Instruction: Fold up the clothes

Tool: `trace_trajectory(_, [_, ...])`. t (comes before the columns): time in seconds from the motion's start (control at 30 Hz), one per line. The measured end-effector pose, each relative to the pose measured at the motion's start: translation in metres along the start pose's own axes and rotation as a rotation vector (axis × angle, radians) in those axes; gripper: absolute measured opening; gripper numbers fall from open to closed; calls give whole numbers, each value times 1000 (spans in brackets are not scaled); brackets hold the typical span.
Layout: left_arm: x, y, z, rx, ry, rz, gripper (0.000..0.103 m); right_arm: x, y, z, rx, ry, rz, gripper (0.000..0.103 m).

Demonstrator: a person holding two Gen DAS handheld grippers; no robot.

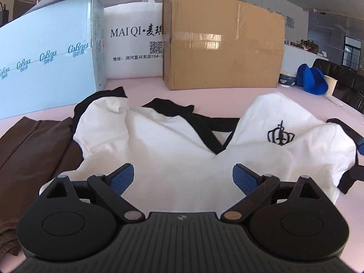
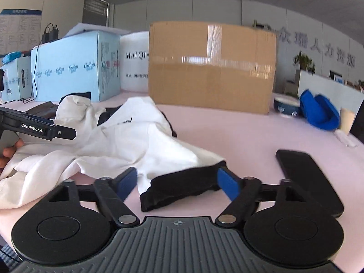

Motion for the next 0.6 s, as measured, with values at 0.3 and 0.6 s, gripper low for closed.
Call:
trace_trajectory(0.3, [1, 3, 3, 33, 6, 39, 94, -9, 0, 10, -191, 117, -38, 23])
trace_trajectory(0.6, [2, 7, 3, 61, 8, 40, 94, 31, 9, 7, -144, 6, -23, 9])
Point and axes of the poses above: each gripper's, at about its wrist camera, not at the fingertips, and x roughly against the way its jaws point, y to its left, z to its underside, the point moved 9 cm from there along -x, roughly the way its jaws point, and after that the axes turned 12 degrees about z, right-handed, at the moved point
